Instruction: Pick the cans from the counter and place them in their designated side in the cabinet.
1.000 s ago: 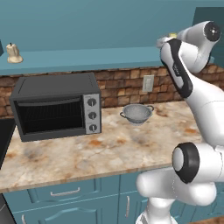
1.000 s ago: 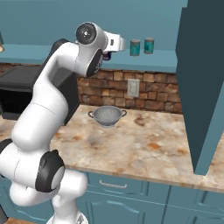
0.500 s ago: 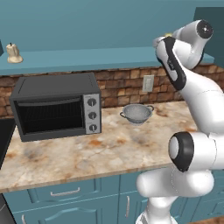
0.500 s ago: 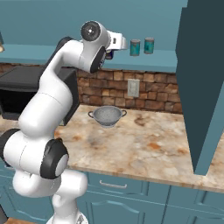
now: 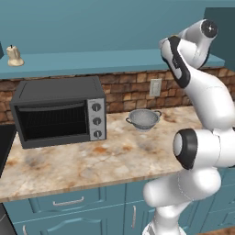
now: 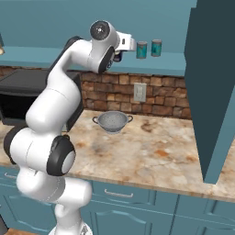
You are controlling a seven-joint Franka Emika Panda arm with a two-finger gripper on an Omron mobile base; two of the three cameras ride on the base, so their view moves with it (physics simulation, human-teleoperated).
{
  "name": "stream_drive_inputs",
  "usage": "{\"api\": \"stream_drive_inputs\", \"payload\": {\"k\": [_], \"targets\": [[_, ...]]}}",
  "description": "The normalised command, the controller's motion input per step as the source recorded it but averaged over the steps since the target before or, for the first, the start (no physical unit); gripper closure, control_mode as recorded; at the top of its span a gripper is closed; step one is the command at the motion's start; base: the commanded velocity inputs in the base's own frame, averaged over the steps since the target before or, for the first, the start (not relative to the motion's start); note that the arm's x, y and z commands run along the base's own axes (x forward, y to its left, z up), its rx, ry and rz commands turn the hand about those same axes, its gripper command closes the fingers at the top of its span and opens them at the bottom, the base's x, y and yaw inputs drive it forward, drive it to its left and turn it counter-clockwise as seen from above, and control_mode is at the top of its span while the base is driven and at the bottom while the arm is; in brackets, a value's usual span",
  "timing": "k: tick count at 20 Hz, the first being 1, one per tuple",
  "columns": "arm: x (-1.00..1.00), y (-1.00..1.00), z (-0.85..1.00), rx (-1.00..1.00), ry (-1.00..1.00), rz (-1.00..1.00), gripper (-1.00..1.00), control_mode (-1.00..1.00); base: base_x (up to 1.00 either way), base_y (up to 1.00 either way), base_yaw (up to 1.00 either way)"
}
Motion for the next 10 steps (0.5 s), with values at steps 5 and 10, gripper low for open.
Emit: {"api": "stream_drive_inputs", "payload": {"k": [5, 10], "targets": [[0.2, -0.01, -0.11, 0.0, 0.04, 0.0, 1.0, -1.0, 0.0, 0.0, 0.0], [0.21, 0.0, -0.11, 0.0, 0.04, 0.0, 1.0, -1.0, 0.0, 0.0, 0.0]]}}
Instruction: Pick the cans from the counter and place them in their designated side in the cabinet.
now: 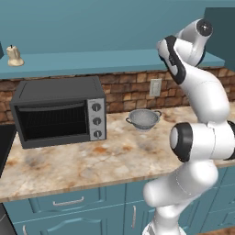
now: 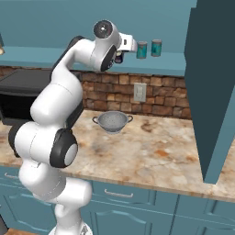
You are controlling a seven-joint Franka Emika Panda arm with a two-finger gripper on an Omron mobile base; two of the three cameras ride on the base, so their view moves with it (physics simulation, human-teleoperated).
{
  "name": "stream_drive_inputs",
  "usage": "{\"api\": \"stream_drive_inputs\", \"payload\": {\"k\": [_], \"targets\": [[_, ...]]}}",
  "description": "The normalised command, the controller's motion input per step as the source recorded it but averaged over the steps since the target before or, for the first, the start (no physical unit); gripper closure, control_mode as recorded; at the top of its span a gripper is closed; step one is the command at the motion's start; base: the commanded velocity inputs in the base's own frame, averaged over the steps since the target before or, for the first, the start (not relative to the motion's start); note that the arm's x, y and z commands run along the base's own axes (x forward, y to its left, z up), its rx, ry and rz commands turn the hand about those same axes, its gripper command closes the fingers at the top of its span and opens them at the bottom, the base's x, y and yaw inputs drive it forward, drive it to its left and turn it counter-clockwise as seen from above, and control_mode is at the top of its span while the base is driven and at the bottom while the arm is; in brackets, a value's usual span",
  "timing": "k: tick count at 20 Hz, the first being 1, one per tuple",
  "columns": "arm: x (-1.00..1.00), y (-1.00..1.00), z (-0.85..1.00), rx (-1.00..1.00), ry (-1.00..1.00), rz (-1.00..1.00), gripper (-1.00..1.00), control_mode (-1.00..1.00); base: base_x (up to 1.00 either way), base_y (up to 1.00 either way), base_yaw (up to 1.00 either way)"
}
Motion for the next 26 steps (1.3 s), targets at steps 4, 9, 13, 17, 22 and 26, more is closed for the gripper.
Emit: {"api": "stream_drive_inputs", "payload": {"k": [4, 9, 13, 17, 22, 26], "targets": [[0.24, -0.03, -0.07, -0.01, 0.02, 0.0, 1.0, -1.0, 0.0, 0.0, 0.0], [0.27, -0.04, -0.04, -0.01, 0.02, 0.0, 1.0, -1.0, 0.0, 0.0, 0.0], [0.29, -0.06, -0.04, -0.01, 0.02, 0.0, 1.0, -1.0, 0.0, 0.0, 0.0], [0.3, -0.07, -0.02, -0.01, 0.02, 0.0, 1.0, -1.0, 0.0, 0.0, 0.0], [0.3, -0.07, -0.03, -0.01, 0.02, 0.0, 1.0, -1.0, 0.0, 0.0, 0.0], [0.26, -0.08, -0.01, 0.0, 0.01, 0.0, 1.0, -1.0, 0.0, 0.0, 0.0]]}}
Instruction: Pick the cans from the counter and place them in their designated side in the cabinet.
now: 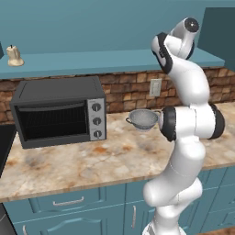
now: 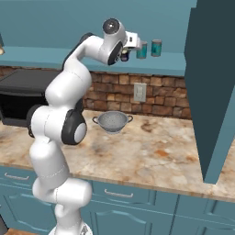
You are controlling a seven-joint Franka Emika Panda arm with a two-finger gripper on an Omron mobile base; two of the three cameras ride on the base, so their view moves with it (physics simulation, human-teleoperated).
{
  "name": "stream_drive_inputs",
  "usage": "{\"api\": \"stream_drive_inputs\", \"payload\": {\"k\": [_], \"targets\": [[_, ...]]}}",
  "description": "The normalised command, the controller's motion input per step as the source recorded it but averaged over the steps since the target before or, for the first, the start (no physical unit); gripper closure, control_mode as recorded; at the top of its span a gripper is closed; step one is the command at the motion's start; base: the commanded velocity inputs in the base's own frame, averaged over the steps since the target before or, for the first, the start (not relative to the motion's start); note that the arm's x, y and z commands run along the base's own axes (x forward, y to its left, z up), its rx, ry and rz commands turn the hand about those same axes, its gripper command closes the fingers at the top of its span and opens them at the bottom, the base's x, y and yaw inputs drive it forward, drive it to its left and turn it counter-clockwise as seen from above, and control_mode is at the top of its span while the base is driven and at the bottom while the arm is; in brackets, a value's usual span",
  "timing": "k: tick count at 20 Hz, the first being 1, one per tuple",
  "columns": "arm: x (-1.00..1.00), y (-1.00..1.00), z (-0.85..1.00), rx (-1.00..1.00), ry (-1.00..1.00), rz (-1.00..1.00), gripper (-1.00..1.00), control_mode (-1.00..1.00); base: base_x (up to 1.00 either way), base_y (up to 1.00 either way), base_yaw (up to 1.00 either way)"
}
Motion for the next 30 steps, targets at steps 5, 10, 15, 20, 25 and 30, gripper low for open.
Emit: {"api": "stream_drive_inputs", "payload": {"k": [5, 10, 15, 20, 25, 30], "targets": [[0.24, -0.04, -0.05, 0.0, 0.02, 0.0, 1.0, -1.0, 0.0, 0.0, 0.0], [0.09, -0.04, -0.16, 0.0, 0.02, 0.0, 1.0, -1.0, 0.0, 0.0, 0.0], [0.05, -0.03, -0.19, 0.0, 0.01, 0.0, 1.0, -1.0, 0.0, 0.0, 0.0], [0.07, -0.01, -0.21, -0.01, 0.02, 0.0, 1.0, -1.0, 0.0, 0.0, 0.0], [0.11, 0.0, -0.22, -0.02, 0.01, 0.0, -1.0, -1.0, 0.0, 0.0, 0.0], [0.1, 0.0, -0.19, -0.02, 0.01, 0.0, -1.0, -1.0, 0.0, 0.0, 0.0]]}}
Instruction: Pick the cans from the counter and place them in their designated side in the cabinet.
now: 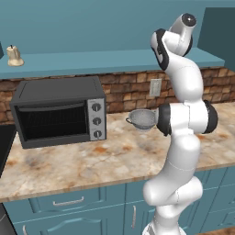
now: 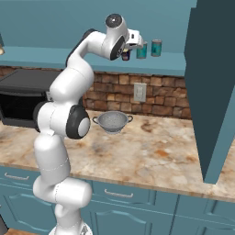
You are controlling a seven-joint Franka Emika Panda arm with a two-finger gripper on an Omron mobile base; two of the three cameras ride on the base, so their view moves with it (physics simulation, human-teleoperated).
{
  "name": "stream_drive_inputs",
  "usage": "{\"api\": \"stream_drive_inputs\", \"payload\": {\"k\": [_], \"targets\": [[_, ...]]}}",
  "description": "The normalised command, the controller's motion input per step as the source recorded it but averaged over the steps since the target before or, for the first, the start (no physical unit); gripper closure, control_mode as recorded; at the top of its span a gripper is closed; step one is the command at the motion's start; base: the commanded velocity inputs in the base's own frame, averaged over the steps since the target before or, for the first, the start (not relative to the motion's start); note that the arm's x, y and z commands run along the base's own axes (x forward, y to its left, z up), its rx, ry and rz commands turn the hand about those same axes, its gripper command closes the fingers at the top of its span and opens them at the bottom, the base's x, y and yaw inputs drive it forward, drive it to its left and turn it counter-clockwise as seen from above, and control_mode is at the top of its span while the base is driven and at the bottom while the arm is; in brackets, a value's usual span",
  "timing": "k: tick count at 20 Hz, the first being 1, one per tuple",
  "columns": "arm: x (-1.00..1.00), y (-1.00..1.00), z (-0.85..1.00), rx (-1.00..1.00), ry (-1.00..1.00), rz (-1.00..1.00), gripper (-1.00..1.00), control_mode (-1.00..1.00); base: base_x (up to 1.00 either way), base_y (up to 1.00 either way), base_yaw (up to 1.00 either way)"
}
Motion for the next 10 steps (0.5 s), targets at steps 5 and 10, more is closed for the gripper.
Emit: {"api": "stream_drive_inputs", "payload": {"k": [5, 10], "targets": [[0.04, -0.03, -0.08, -0.02, 0.0, 0.0, -1.0, -1.0, 0.0, 0.0, 0.0], [0.0, -0.06, 0.0, -0.03, -0.04, 0.0, -1.0, -1.0, 0.0, 0.0, 0.0]]}}
